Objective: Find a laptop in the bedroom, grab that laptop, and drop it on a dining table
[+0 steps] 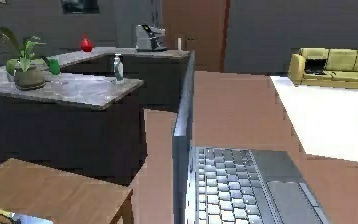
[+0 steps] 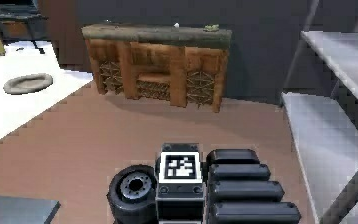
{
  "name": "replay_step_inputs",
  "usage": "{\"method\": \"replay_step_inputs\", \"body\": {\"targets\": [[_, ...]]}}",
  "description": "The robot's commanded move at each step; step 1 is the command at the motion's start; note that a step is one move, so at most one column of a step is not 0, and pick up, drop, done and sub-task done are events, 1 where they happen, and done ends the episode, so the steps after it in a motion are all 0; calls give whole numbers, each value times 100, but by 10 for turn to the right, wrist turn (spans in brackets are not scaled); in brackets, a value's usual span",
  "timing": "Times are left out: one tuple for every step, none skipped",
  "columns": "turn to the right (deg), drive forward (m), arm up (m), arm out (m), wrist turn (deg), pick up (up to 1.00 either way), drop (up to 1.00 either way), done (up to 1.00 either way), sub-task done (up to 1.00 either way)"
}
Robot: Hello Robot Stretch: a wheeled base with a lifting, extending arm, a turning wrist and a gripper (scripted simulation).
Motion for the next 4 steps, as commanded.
{"method": "replay_step_inputs", "body": {"targets": [[0, 30, 0, 0, 0, 0, 0, 0, 0], [450, 0, 0, 0, 0, 0, 0, 0, 0], [450, 0, 0, 0, 0, 0, 0, 0, 0], [120, 0, 0, 0, 0, 0, 0, 0, 0]]}}
